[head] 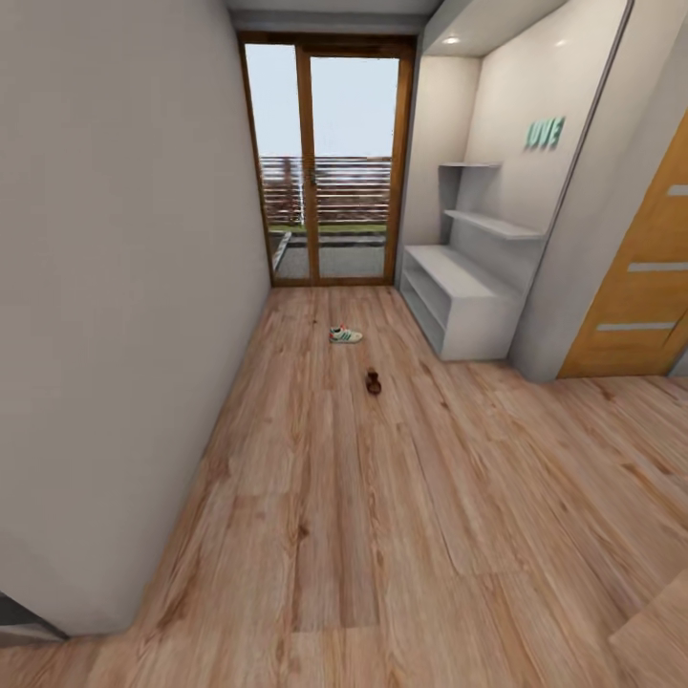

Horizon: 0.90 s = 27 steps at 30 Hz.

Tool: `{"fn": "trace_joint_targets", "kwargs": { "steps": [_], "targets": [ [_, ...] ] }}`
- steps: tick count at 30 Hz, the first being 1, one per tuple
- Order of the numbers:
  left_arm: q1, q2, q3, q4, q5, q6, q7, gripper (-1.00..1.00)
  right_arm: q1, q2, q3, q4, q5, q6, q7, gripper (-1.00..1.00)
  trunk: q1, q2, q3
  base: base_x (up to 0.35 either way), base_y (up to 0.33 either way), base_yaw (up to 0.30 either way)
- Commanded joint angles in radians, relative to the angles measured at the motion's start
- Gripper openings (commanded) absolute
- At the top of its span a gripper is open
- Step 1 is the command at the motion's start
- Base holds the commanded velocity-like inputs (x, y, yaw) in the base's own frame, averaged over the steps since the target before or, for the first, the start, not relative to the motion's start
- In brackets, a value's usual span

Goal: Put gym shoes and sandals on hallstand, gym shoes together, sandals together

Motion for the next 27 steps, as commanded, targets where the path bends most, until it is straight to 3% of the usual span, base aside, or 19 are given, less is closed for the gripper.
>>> {"fn": "trace_joint_targets", "kwargs": {
  "steps": [1,27],
  "targets": [
    [0.0,0.0,-0.002,0.001,0.008,-0.003,0.0,1.0,0.0,0.0,-0.001,0.001,0.0,-0.003,0.0,1.0,0.001,0.0,-0.001,0.337,0.0,0.0],
    [0.0,0.002,-0.002,0.001,0.008,-0.003,0.0,1.0,0.0,0.001,0.001,0.0,0.002,-0.003,0.0,1.0,0.001,0.0,0.001,0.337,0.041,0.0]
  ]
}}
